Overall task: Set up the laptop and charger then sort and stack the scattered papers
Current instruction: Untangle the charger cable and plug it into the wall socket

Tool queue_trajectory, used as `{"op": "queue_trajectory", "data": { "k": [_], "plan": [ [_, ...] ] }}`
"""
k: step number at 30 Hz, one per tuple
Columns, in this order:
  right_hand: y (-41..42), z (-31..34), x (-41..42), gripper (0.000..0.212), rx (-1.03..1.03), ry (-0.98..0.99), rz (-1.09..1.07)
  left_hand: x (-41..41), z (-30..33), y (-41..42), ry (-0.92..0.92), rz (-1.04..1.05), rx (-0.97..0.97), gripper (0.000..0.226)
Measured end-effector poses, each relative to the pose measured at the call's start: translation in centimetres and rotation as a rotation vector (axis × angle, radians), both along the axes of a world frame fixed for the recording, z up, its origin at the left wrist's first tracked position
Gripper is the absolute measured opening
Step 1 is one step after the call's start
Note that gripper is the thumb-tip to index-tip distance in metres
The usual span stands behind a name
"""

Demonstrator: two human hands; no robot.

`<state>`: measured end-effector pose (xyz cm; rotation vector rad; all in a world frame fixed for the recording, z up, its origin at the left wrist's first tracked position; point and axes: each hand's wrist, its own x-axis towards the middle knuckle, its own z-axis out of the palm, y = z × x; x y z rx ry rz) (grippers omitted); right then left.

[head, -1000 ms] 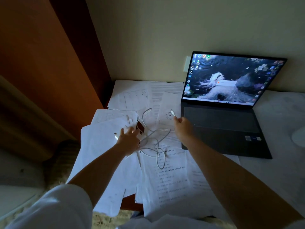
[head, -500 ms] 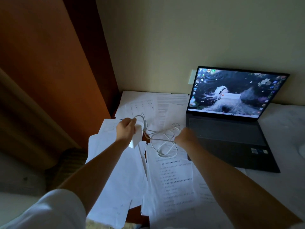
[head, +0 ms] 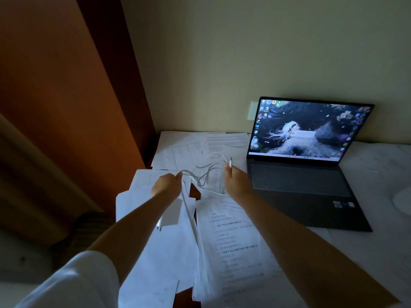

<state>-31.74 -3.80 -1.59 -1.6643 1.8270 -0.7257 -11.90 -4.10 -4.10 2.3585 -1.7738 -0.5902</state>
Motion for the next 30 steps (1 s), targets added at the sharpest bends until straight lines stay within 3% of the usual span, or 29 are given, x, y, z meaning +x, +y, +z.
{"op": "queue_trajectory", "data": {
  "k": [4, 6, 8, 13, 16, 18, 21, 23, 25, 30],
  "plan": [
    [-0.2, -2.5, 1.3, 0.054, 0.237, -0.178, -0.074, 0.1, -0.9, -0.6, 0.067, 0.071, 0.05, 0.062],
    [-0.7, -3.4, 1.4, 0.052, 0.259, -0.294, -0.18, 0.6, -1.2, -1.0, 0.086, 0.102, 0.125, 0.061],
    [-1.2, -3.5, 1.4, 0.05, 0.18, -0.318, -0.256, 1.1, -1.6, -1.4, 0.035, 0.076, 0.163, 0.057],
    [-2.4, -2.8, 1.1, 0.04, -0.272, -0.083, -0.483, 1.9, -3.1, -2.6, 0.005, -0.045, 0.173, 0.032],
    [-3.4, -2.5, 1.4, 0.039, -0.382, -0.146, -0.499, 1.9, -3.7, -2.5, -0.065, -0.073, 0.013, 0.033],
    [-4.3, -2.4, 1.9, 0.038, -0.317, -0.241, -0.479, 2.1, -3.5, -2.3, -0.037, -0.034, -0.147, 0.034],
    [-4.5, -2.2, 3.6, 0.026, -0.304, -0.209, -0.273, 2.3, -3.4, -2.0, 0.176, -0.04, -0.285, 0.03],
    [-4.7, -2.7, 4.5, 0.035, -0.344, -0.049, 0.046, 2.5, -3.3, -1.5, 0.262, -0.11, -0.35, 0.025],
    [-5.0, -3.0, 5.4, 0.042, -0.236, 0.125, 0.31, 2.7, -3.1, -1.0, 0.317, -0.142, -0.385, 0.021],
    [-4.7, -4.3, 6.6, 0.035, 0.03, 0.171, 0.398, 3.4, -3.0, -0.2, 0.561, 0.059, -0.387, 0.019]
  ]
}}
